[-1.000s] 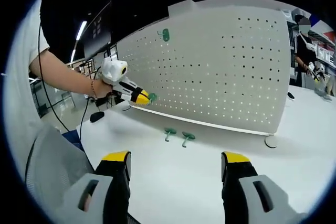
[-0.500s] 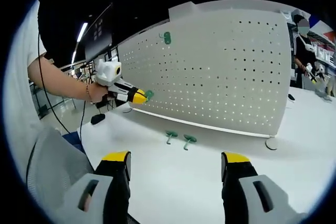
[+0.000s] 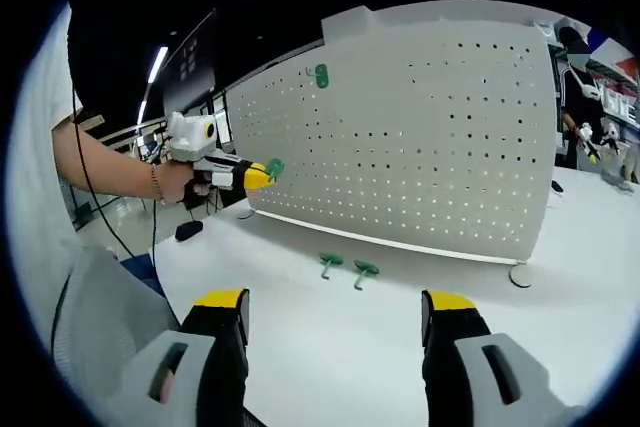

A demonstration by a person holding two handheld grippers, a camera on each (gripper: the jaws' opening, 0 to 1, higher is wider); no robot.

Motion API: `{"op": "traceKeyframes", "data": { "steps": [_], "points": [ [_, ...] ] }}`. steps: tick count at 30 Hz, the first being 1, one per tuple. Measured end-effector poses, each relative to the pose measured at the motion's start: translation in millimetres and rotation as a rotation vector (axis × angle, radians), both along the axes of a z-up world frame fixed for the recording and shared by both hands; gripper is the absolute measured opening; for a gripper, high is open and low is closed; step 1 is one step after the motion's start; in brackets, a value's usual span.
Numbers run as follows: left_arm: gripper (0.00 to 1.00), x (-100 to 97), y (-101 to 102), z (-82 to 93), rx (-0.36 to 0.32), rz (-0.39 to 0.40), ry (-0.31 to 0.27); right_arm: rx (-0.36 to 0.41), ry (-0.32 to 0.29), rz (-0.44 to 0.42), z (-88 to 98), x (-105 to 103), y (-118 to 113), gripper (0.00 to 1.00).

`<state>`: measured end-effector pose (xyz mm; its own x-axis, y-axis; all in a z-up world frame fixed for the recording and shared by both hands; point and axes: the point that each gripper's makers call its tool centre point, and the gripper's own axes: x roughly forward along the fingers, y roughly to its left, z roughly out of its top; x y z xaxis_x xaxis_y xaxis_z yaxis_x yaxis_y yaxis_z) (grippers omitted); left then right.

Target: Insert the hook assembly into the mounting plate slot until the hook locks in place.

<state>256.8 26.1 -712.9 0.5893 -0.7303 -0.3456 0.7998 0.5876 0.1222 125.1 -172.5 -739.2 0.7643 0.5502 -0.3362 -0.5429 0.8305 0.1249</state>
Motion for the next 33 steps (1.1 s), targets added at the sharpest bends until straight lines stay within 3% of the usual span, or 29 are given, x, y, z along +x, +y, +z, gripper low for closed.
{"op": "traceKeyframes", "data": {
  "steps": [11, 33],
  "points": [
    [0.02, -17.4, 0, 21.1, -0.110, 0.039, -0.010, 0.009, -0.010, 0.016, 2.0, -3, 6, 0.68],
    [0.03, -51.4, -8, 89.2, -0.270, 0.061, -0.141, 0.023, -0.011, 0.017, -0.6, -7, 6, 0.67]
  ]
}}
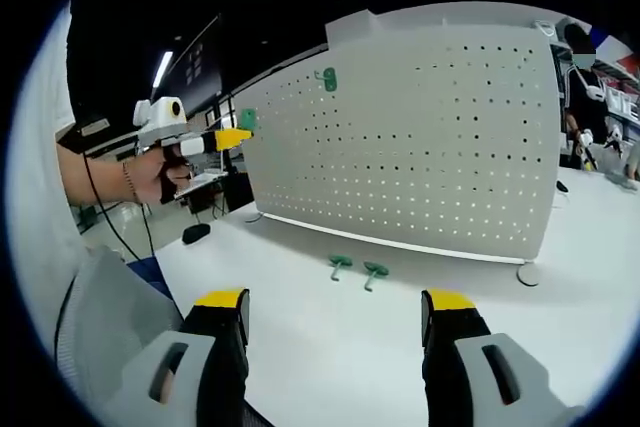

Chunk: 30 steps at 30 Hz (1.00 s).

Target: Insert the hook assembly into the mounting plate slot until the hook locks in place.

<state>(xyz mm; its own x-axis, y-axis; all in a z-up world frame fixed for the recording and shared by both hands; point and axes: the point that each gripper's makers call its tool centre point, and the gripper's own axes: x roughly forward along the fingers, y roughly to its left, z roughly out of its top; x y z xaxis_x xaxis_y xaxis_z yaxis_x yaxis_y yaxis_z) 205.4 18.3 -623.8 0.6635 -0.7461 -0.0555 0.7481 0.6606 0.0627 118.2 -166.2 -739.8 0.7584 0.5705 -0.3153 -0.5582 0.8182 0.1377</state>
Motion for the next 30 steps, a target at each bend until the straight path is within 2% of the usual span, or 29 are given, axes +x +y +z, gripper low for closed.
{"op": "traceKeyframes", "data": {
  "steps": [5, 7, 16, 22, 30],
  "points": [
    [0.03, -3.0, 3, 15.7, -0.046, 0.014, -0.019, 0.002, -0.001, -0.001, 1.0, 0, 1, 0.67],
    [0.03, -3.0, 4, 17.5, -0.042, 0.023, -0.029, 0.000, 0.002, -0.001, -0.9, -1, 0, 0.67],
    [0.03, -3.7, 2, 12.8, -0.042, 0.018, -0.018, 0.007, -0.008, 0.001, 3.0, 0, 1, 0.67],
    [0.03, -4.0, 1, 10.6, -0.031, 0.022, -0.016, 0.077, -0.126, 0.009, 35.1, 3, 8, 0.65],
    [0.03, -3.5, 1, 11.4, -0.035, 0.029, -0.015, 0.126, -0.239, 0.046, 78.3, 6, 21, 0.64]
  ]
}}
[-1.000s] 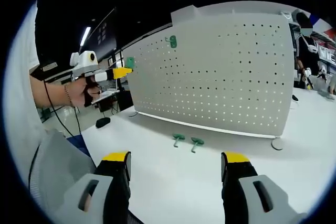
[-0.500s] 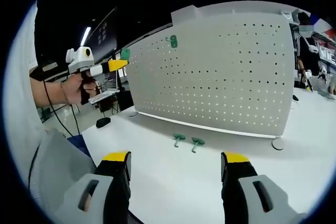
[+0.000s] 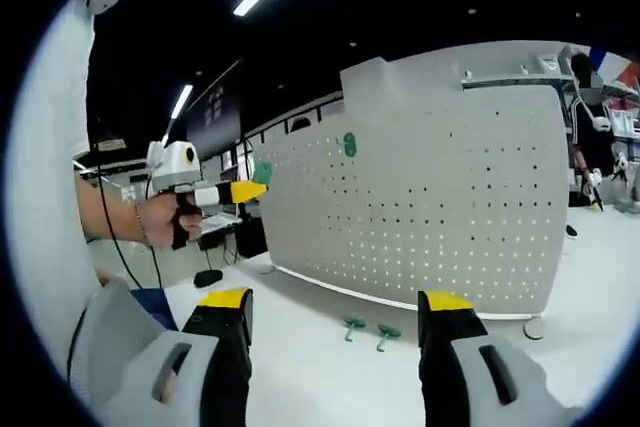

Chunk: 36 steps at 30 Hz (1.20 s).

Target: Insert the hook assembly into the mounting plate slot until the hook locks in place.

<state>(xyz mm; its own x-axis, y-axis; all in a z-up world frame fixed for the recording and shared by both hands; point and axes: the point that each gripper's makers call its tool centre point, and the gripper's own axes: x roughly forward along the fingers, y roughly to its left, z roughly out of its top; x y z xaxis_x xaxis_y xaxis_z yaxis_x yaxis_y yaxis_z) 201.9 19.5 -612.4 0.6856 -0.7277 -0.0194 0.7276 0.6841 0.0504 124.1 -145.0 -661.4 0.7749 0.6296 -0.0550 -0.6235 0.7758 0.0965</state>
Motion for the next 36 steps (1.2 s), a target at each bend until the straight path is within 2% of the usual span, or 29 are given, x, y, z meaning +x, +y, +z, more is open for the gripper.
{"op": "traceKeyframes", "data": {
  "steps": [4, 17, 24, 36],
  "points": [
    [0.03, 0.3, 0, -0.3, 0.002, 0.002, -0.002, 0.010, -0.029, 0.019, 12.9, 1, 7, 0.64],
    [0.03, 0.0, 0, -0.7, -0.002, 0.007, 0.000, 0.019, -0.037, 0.048, 18.6, 8, 20, 0.63],
    [0.03, -1.6, -4, -1.2, 0.002, 0.003, -0.001, 0.051, -0.044, 0.104, 25.3, 16, 46, 0.59],
    [0.03, -1.8, -2, -2.3, 0.002, 0.013, 0.002, 0.079, -0.060, 0.173, 35.2, 28, 80, 0.59]
  ]
}}
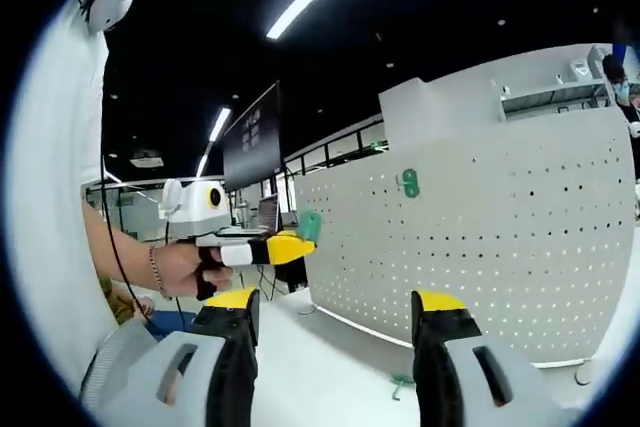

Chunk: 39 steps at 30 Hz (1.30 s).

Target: Insert the hook assembly into the mounting plate slot until the hook locks in place.

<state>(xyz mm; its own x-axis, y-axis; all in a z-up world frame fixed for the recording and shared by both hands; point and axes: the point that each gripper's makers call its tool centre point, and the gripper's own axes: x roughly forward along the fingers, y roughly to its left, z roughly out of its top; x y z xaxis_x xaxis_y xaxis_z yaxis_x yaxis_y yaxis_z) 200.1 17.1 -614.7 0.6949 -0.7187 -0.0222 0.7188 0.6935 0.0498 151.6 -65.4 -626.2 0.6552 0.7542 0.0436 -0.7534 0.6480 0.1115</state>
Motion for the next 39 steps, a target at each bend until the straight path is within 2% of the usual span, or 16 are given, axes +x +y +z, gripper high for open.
{"op": "traceKeyframes", "data": {
  "steps": [6, 22, 30, 39],
  "points": [
    [0.03, -1.8, -1, -0.6, -0.001, -0.001, 0.002, 0.040, -0.002, 0.026, 8.3, 6, 17, 0.59],
    [0.03, -4.1, -5, -0.3, -0.001, -0.005, 0.001, 0.090, -0.012, 0.081, 24.8, 18, 57, 0.58],
    [0.03, -4.9, -4, 0.4, -0.003, -0.004, -0.002, 0.108, 0.000, 0.097, 29.0, 23, 67, 0.47],
    [0.03, -5.9, -6, 1.6, -0.009, -0.004, -0.001, 0.111, 0.021, 0.092, 29.4, 29, 71, 0.29]
  ]
}}
